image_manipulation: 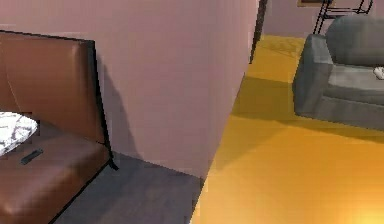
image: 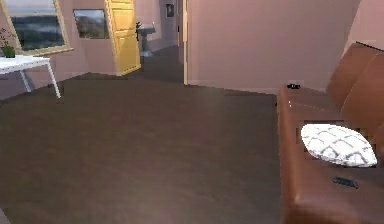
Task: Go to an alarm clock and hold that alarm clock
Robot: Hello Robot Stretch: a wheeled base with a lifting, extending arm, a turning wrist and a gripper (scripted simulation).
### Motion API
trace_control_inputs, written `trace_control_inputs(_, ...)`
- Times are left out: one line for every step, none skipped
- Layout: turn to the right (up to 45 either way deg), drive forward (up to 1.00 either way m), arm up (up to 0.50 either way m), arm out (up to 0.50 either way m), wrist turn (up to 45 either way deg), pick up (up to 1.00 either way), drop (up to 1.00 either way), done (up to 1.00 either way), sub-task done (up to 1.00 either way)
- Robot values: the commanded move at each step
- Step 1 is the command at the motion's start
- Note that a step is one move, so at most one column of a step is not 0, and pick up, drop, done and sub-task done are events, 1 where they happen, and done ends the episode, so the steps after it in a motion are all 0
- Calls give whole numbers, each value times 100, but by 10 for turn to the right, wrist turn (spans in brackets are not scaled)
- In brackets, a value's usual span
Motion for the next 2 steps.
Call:
trace_control_inputs(0, 45, 0, 0, 0, 0, 0, 0, 0)
trace_control_inputs(-30, 0, 0, 0, 0, 0, 0, 0, 0)
